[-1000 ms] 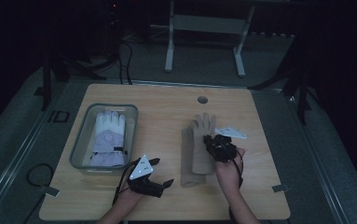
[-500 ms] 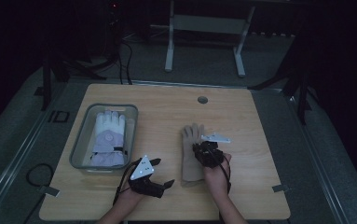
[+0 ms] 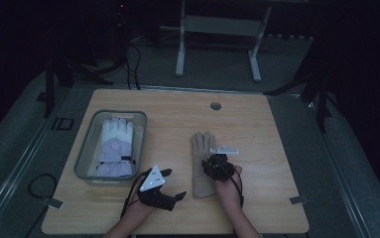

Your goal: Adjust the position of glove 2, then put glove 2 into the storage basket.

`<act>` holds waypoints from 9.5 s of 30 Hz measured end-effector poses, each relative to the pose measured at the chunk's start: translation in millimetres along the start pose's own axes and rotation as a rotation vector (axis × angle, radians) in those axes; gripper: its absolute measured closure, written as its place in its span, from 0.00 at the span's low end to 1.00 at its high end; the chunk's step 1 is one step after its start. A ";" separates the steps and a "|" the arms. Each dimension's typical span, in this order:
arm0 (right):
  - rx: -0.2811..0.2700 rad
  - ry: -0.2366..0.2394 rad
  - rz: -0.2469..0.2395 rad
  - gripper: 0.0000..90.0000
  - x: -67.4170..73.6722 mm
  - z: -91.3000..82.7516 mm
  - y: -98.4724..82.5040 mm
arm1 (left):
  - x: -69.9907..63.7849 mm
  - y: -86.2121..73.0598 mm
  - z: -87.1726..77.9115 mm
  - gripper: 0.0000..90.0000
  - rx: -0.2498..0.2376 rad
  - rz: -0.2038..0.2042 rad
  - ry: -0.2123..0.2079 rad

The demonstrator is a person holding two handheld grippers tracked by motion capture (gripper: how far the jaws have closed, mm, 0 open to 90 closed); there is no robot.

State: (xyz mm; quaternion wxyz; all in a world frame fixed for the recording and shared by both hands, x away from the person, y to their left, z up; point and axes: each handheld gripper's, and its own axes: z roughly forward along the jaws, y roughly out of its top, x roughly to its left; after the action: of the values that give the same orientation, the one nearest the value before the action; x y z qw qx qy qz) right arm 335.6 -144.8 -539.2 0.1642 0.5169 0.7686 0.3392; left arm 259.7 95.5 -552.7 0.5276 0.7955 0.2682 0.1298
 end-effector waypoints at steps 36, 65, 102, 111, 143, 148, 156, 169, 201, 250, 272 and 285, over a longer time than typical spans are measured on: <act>-0.048 0.227 -0.161 0.13 -71.8 -47.2 7.9 | -6.7 11.6 8.3 0.08 0.028 -0.026 -0.058; 0.084 0.296 0.027 0.28 -78.3 31.9 39.2 | -29.2 42.1 76.5 0.35 0.260 0.229 -0.253; 0.058 0.195 -0.273 0.84 -45.0 21.6 29.9 | -27.2 36.2 82.8 0.75 0.406 0.373 -0.104; 0.046 0.201 -0.261 0.86 -40.4 18.3 36.0 | -22.1 44.4 83.2 0.90 0.443 0.335 -0.129; -0.076 0.264 -0.298 0.91 -0.3 -23.0 104.0 | -1.3 90.8 24.3 0.91 0.454 0.417 -0.021; -0.096 0.285 -0.301 0.91 11.7 -23.5 114.5 | 3.9 95.2 11.0 0.91 0.468 0.427 -0.006; -0.111 0.315 -0.327 0.91 34.1 -21.9 130.0 | 12.9 97.8 -14.8 0.91 0.479 0.438 0.038; -0.131 0.361 -0.385 0.90 86.1 -17.2 158.5 | 29.8 100.4 -68.8 0.91 0.488 0.428 0.108; -0.071 0.491 -0.472 0.90 208.0 50.0 186.6 | 78.6 55.2 -156.1 0.91 0.552 0.236 0.219; 0.013 0.485 -0.514 0.15 154.2 45.7 164.4 | 88.4 70.7 -153.4 0.16 0.304 -0.006 0.234; 0.028 0.438 -0.525 0.16 84.9 23.5 112.4 | 43.1 73.3 -84.7 0.16 0.254 0.052 0.078; 0.036 0.403 -0.491 0.16 42.0 15.8 79.3 | 25.4 62.6 -56.4 0.16 0.277 0.073 -0.025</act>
State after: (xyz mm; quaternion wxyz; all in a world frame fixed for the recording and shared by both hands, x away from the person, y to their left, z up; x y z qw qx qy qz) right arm 382.0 -82.5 -491.6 0.0763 0.2410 0.8935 0.3712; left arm 271.1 134.5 -474.7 0.4110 0.8715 0.2477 0.1009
